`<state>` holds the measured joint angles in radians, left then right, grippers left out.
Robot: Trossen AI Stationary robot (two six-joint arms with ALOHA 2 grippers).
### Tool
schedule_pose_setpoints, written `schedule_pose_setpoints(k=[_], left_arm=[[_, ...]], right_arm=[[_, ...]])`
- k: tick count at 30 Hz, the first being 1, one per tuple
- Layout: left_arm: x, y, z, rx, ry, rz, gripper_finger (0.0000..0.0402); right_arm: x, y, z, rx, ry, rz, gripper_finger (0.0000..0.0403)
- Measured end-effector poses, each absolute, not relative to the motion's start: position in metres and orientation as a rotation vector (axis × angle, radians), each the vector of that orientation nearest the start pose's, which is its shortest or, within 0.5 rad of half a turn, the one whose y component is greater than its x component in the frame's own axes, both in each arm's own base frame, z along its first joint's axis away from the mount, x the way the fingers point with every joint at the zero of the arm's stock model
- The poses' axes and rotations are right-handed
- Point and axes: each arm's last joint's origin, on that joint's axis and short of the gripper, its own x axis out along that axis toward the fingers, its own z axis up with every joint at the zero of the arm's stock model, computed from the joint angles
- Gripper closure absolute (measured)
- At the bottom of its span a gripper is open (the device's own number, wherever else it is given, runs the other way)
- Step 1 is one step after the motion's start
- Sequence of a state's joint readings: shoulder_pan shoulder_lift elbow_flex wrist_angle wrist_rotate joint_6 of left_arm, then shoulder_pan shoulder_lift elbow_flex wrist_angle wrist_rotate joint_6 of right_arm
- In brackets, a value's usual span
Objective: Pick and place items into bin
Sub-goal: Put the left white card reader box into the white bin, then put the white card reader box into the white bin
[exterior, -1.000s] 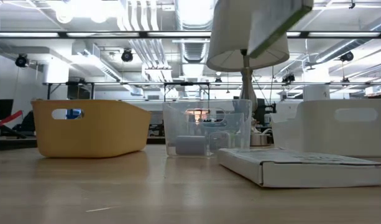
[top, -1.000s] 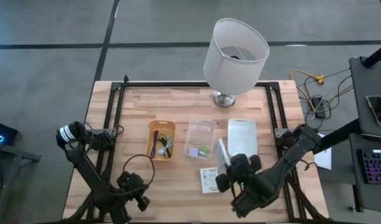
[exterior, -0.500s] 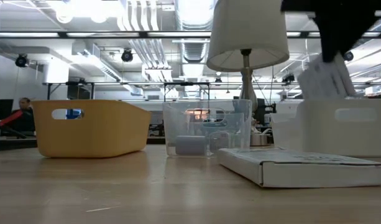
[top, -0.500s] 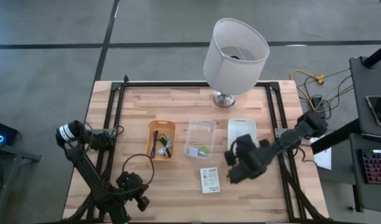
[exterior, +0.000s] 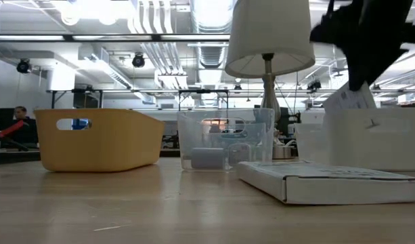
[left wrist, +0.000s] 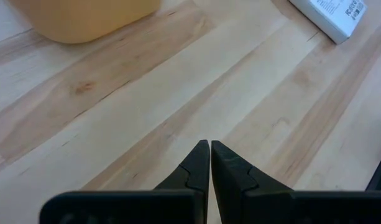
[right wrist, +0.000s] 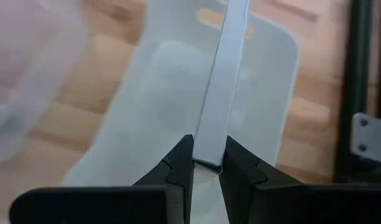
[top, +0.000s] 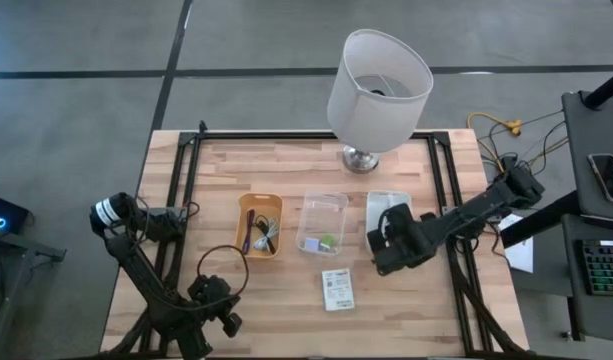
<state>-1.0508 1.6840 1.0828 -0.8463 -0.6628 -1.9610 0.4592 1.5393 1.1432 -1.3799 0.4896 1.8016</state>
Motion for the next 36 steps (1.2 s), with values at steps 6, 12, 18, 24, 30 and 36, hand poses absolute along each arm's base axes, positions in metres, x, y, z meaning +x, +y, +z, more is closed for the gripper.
schedule_pose_setpoints(k=[6,12,18,24,30,36], left_arm=[[0.163,-0.248,0.187,-0.729,0.763,0.608,0.0402],[0.163,-0.248,0.187,-0.74,0.767,0.613,0.0402],[0.163,-0.248,0.187,-0.754,0.764,0.619,0.0402],[0.163,-0.248,0.186,-0.752,0.764,0.619,0.0402],[0.163,-0.248,0.186,-0.75,0.763,0.62,0.0402],[0.163,-0.248,0.186,-0.746,0.754,0.62,0.0402]], right_arm=[[0.233,0.094,0.218,0.649,0.929,-1.189,0.0356],[0.23,0.091,0.208,0.786,0.737,-1.306,0.0356],[0.228,0.092,0.196,0.984,0.681,-1.347,0.0311],[0.223,0.092,0.207,1.018,0.792,-1.29,0.0238],[0.203,0.088,0.233,0.85,0.943,-1.471,0.0191],[0.207,0.089,0.26,0.732,0.989,-1.376,0.0184]])
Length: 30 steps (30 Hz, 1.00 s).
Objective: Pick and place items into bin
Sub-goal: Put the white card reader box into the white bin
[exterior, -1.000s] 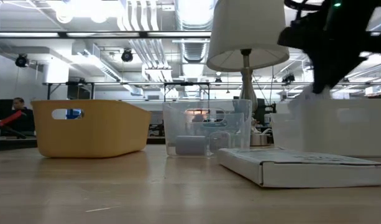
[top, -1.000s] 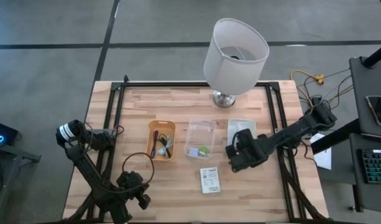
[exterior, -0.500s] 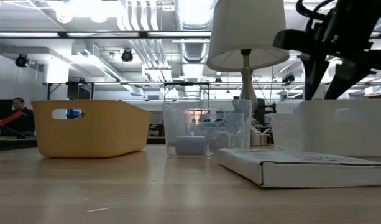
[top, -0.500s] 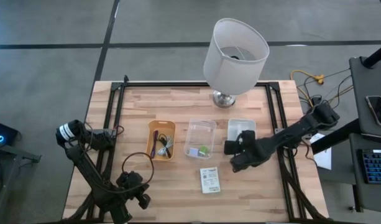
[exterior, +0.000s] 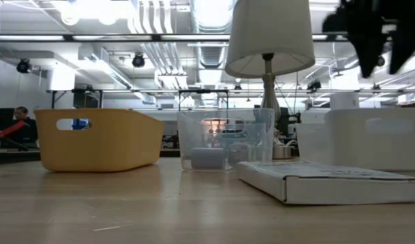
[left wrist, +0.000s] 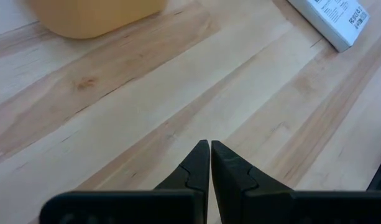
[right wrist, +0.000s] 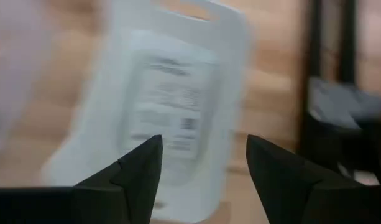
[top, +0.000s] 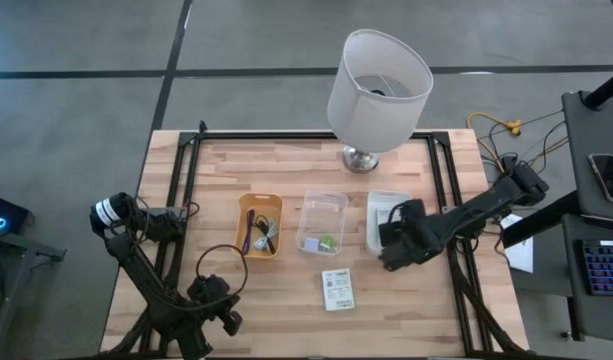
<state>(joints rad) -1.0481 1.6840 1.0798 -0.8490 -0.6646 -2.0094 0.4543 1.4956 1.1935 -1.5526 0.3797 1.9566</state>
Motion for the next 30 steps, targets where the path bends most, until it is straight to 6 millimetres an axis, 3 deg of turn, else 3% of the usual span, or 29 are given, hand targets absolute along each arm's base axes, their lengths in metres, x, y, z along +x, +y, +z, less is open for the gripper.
schedule_pose_setpoints(k=[5,8,10,14,17,20,24,30], left_arm=[[0.164,-0.248,0.186,-0.742,0.739,0.617,0.0402],[0.165,-0.248,0.187,-0.731,0.713,0.599,0.0402],[0.167,-0.251,0.187,-0.71,0.712,0.561,0.0402],[0.179,-0.256,0.181,-0.732,0.699,0.441,0.0402],[0.196,-0.252,0.173,-0.759,0.683,0.345,0.0402],[0.223,-0.237,0.168,-0.788,0.688,0.286,0.0402],[0.255,-0.209,0.171,-0.803,0.632,0.331,0.0402],[0.298,-0.181,0.184,-0.84,0.523,0.2,0.0402]], right_arm=[[0.24,0.113,0.274,0.606,1.037,-0.904,0.0184],[0.267,0.142,0.268,0.538,1.094,-0.535,0.0184],[0.28,0.159,0.256,0.54,1.159,-0.391,0.0184],[0.288,0.174,0.213,0.626,1.36,-0.466,0.0188],[0.29,0.186,0.191,0.692,1.385,-0.52,0.0223],[0.287,0.197,0.181,0.737,1.382,-0.577,0.0288],[0.283,0.199,0.178,0.776,1.313,-0.675,0.0378],[0.284,0.195,0.164,0.847,1.264,-0.692,0.0393]])
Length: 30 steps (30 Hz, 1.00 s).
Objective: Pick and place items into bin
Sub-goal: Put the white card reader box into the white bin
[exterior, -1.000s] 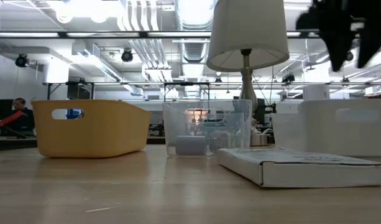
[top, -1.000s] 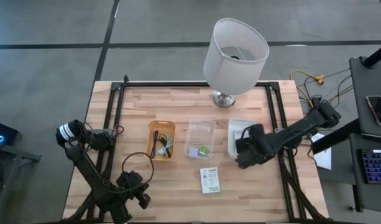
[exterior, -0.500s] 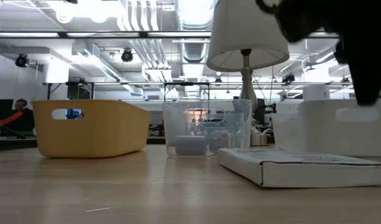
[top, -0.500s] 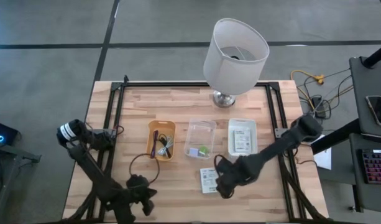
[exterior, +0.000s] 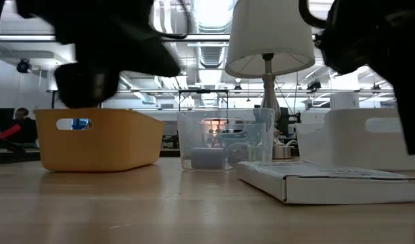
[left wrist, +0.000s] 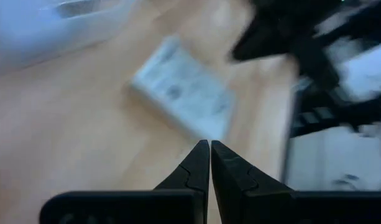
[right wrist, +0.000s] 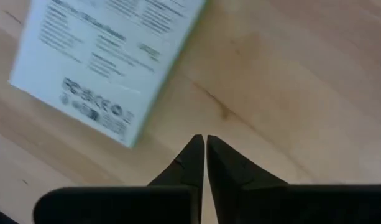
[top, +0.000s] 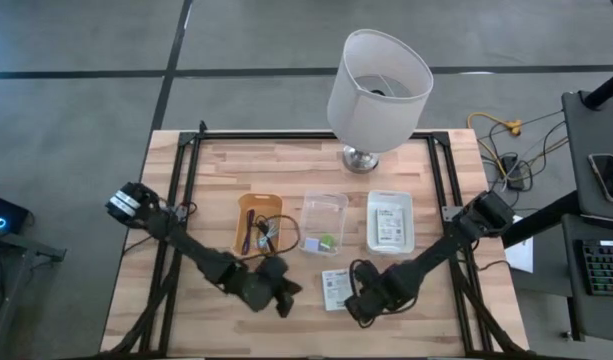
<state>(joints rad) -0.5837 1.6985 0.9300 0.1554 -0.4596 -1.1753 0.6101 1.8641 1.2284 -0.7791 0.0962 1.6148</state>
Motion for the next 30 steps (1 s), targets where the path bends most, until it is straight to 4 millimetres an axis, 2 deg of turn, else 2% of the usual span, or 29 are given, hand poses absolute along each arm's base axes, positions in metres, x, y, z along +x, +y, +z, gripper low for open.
schedule_pose_setpoints(k=[5,10,17,23,30], left_arm=[[0.32,-0.173,0.179,-0.847,0.506,0.16,0.0402],[0.338,-0.174,0.154,-0.846,0.6,0.146,0.0402],[0.368,-0.178,0.136,-0.861,0.65,0.131,0.0402],[0.37,-0.179,0.131,-0.839,0.699,0.158,0.0402],[0.37,-0.179,0.136,-0.843,0.675,0.166,0.0402]], right_arm=[[0.286,0.193,0.155,0.912,1.19,-0.705,0.0394],[0.287,0.19,0.151,0.911,1.161,-0.685,0.0394],[0.298,0.186,0.147,0.953,1.099,-0.621,0.0394],[0.296,0.183,0.144,0.911,1.113,-0.608,0.0394],[0.293,0.183,0.141,0.894,1.125,-0.611,0.0394]])
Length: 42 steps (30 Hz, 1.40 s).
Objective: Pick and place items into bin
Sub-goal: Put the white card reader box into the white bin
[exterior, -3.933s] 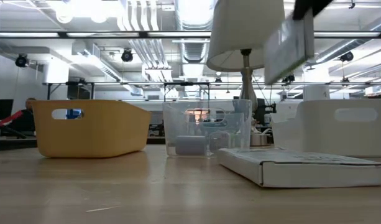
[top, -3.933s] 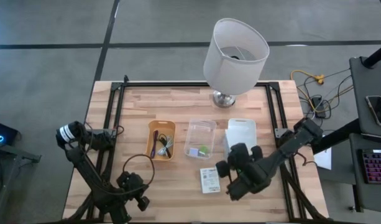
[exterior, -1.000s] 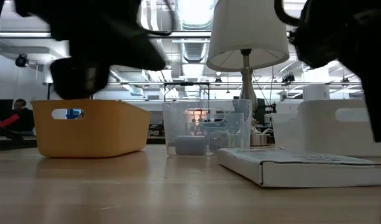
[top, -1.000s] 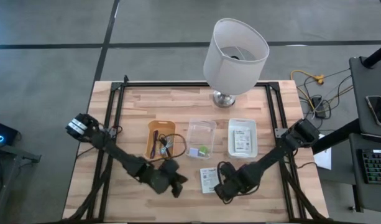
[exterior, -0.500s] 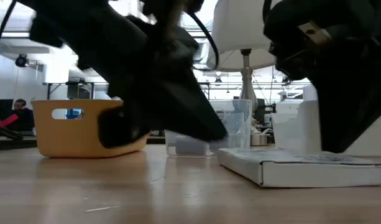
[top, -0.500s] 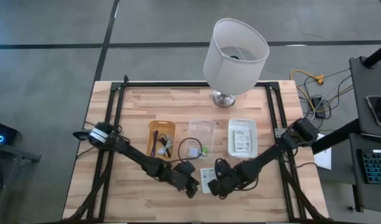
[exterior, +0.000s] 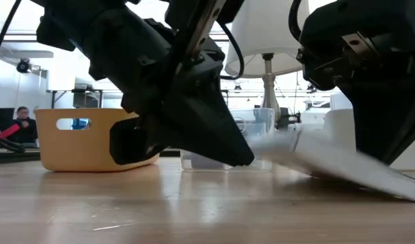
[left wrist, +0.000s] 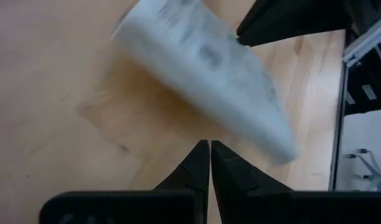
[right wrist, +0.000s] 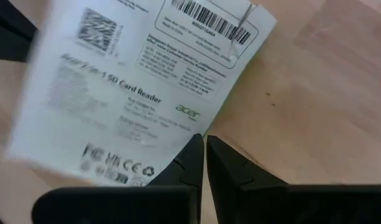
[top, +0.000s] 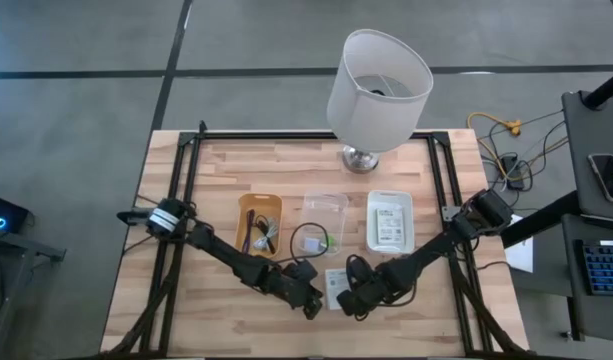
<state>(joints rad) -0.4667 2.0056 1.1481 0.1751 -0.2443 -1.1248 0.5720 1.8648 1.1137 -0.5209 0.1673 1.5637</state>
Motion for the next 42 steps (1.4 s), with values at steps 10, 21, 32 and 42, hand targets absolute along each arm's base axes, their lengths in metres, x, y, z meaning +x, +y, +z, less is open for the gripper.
schedule_pose_setpoints(k=[10,21,32,42], left_arm=[[0.377,-0.179,0.146,-0.871,0.634,0.171,0.0402],[0.37,-0.175,0.137,-0.814,0.726,0.236,0.0402],[0.371,-0.172,0.134,-0.818,0.727,0.249,0.0402],[0.371,-0.171,0.133,-0.816,0.727,0.253,0.0402]], right_arm=[[0.293,0.181,0.147,0.825,1.133,-0.61,0.0394],[0.298,0.183,0.156,0.846,1.089,-0.592,0.0394],[0.3,0.182,0.149,0.851,1.08,-0.591,0.0394],[0.294,0.178,0.136,0.903,1.062,-0.615,0.0394]])
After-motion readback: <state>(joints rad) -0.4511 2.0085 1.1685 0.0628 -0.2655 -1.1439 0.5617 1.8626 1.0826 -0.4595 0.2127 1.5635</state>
